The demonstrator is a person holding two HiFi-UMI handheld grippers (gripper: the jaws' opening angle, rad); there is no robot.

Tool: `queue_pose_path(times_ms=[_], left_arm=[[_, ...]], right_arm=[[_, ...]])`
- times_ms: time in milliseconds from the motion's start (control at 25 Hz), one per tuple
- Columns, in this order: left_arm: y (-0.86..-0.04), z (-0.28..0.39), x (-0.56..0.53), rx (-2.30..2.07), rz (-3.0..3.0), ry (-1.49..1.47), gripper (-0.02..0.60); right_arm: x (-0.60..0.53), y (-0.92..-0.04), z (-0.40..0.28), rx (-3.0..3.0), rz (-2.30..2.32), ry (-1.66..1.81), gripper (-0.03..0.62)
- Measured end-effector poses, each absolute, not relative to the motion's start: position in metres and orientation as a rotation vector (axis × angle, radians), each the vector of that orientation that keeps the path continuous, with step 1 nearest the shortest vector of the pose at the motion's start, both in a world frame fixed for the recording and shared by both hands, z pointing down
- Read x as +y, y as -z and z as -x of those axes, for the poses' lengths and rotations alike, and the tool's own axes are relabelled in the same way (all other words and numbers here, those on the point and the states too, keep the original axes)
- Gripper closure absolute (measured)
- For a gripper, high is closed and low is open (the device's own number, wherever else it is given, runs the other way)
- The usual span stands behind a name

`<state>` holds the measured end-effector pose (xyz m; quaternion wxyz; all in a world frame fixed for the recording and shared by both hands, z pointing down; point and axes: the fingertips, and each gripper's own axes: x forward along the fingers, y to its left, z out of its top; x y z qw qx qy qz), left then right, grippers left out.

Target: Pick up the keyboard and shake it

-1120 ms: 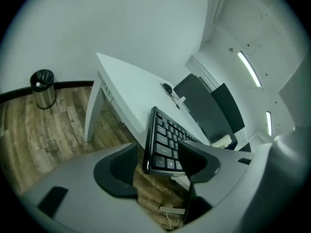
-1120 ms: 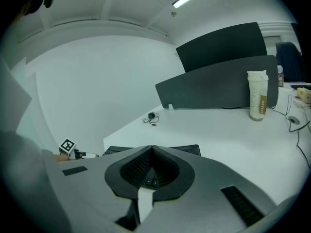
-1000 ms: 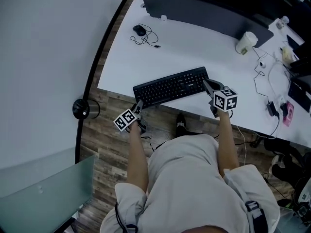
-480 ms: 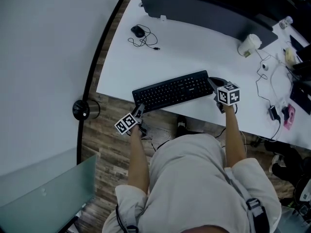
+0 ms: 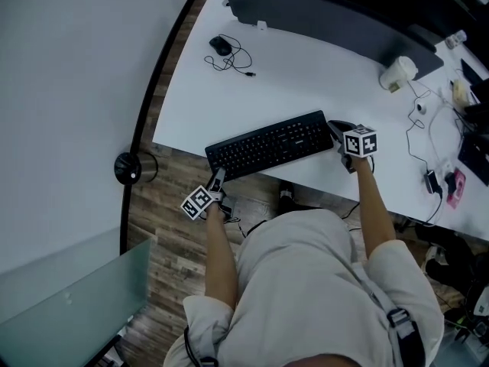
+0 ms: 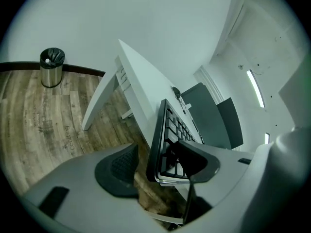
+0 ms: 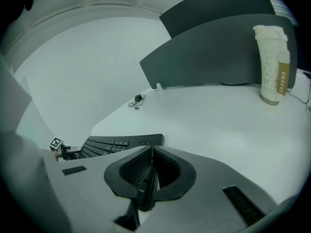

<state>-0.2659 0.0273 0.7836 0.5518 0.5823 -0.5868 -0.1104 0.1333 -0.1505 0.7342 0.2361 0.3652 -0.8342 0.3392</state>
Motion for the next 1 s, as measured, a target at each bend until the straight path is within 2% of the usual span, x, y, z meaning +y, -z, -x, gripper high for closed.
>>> queue_pose_path(times_ms=[40,240,400,1000], left_arm=[[-0.783,0.269,0.028,-1.389,-1.378,0.266,0.314],[-0.779,0.275,0.035,-1.377,-1.378,0.281,0.337],[-0.781,0.272,0.043,-1.348,-1.335,0.367,0.341],[-0.79,0.274,0.05,-1.31,-1.283,0.453,0.314]], right_arm=[[-0.152,-0.735,-0.128,-2.301,-0.986,-0.951,0.546],[-0.148,-0.747,-0.106,-2.298,-0.887,-0.984,0.42],[-0.145,-0.752,-0.097,-2.31,-0.851,-0.996,0.357],[-0.141,-0.77,-0.094,-2.233,-0.746,-1.056,0.342]])
